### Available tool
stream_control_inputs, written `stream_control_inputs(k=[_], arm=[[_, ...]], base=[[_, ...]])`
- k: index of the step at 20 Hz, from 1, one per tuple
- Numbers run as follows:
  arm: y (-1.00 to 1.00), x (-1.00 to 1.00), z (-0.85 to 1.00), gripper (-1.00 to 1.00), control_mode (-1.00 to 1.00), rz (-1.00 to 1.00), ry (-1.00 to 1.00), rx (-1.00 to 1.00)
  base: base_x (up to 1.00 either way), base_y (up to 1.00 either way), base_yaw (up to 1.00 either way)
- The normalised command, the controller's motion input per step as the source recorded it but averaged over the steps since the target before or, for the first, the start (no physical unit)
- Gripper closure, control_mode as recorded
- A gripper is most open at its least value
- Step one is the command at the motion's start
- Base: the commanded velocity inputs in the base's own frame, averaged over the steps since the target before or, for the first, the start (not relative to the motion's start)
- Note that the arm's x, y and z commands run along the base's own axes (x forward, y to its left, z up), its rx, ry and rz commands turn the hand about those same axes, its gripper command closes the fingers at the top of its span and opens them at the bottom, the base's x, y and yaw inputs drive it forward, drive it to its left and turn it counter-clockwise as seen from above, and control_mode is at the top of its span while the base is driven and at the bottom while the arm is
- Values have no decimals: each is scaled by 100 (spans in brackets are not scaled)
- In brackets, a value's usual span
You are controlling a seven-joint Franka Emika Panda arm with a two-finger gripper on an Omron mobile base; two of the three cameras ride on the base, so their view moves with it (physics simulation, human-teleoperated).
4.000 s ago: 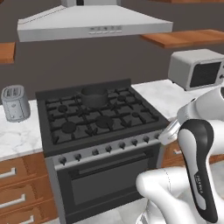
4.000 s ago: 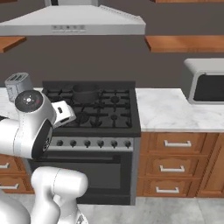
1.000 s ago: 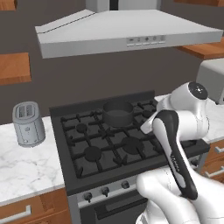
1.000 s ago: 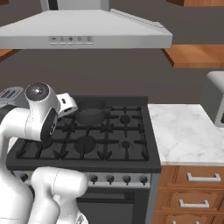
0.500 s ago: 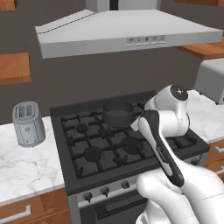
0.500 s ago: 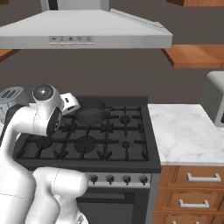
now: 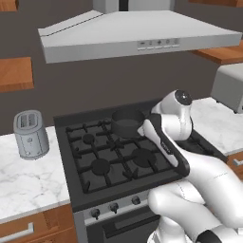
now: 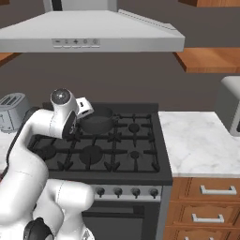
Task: Move the pot and pan from the stove into the sink.
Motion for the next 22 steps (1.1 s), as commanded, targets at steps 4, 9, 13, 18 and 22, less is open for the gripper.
stream_control_inputs(k=[4,9,13,18,22], arm=[[-1,45,-14,-100,-100,0,1,0],[0,3,-1,-100,-100,0,1,0],[0,5,-8,-100,-100,0,0,-1],[2,15,-24,-100,-100,0,0,-3],[1,16,-28,-100,-100,0,0,-3]], base=[[0,0,0],[0,0,0],[0,0,0],[0,0,0],[0,0,0]])
